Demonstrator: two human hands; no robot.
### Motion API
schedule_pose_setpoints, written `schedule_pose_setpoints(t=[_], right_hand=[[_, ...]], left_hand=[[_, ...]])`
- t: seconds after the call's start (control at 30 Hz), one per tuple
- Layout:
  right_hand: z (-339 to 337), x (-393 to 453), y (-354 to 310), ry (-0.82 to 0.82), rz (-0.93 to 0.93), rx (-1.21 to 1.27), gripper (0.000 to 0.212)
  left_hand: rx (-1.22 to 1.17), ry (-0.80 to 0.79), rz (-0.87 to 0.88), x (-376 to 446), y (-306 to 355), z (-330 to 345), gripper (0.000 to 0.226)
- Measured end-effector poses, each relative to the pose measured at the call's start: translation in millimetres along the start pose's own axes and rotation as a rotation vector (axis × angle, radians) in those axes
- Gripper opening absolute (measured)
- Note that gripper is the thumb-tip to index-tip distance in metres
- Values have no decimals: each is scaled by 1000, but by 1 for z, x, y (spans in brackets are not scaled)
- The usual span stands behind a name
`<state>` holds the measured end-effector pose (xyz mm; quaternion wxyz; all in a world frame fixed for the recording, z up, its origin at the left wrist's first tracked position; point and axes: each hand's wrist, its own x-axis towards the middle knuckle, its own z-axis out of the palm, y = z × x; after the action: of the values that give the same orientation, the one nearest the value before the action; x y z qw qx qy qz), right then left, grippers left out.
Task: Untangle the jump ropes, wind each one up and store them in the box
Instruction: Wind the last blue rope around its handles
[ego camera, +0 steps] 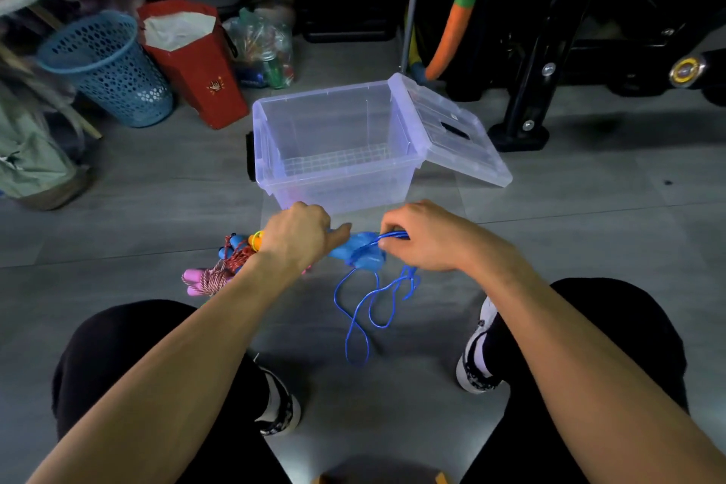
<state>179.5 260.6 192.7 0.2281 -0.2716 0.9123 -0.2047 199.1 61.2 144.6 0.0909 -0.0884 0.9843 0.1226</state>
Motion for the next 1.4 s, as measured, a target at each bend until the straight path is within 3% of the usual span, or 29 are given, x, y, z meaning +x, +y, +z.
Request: schedule_pose_setpoints(t=[0.1, 0.23, 0.37, 0.5, 0.63, 0.77, 0.9, 1.1, 1.17, 1.23, 1.33, 1.4], right_hand=[[-12, 2, 15, 16, 19, 130, 12], [-17, 7, 34, 92, 32, 415, 21], [1, 11, 33, 138, 21, 701, 35], [24, 12, 7, 139, 57, 690, 37], [41, 10, -16, 163, 56, 272, 42], [35, -3, -22, 181, 36, -101, 26], [3, -9, -9, 181, 44, -87, 25], [-24, -8, 13, 96, 16, 130, 20], [-25, -4, 16, 120, 4, 230, 24], [-20, 2, 21, 150, 4, 313, 30], [-9, 7, 28, 233, 17, 468, 49], [0, 8, 27, 253, 18, 522, 51]], left_hand=[[-110, -184, 113, -3, -3, -4, 58], [-584, -309, 27, -7, -9, -19, 65], [-938, -171, -85, -15, -11, -40, 54], [-1222, -62, -296, -16, -1, -35, 41], [-1003, 34, -470, -6, 0, -26, 47], [-487, 211, -327, -1, -4, -18, 58], [-230, 214, -111, -2, 3, -15, 60], [-65, 45, 116, -7, 5, -29, 58], [-138, -82, 175, -11, 5, -32, 57], [-361, -165, 203, -14, 3, -34, 59], [-694, -148, 133, -13, -2, -45, 59], [-985, -146, 8, -12, -4, -52, 50]])
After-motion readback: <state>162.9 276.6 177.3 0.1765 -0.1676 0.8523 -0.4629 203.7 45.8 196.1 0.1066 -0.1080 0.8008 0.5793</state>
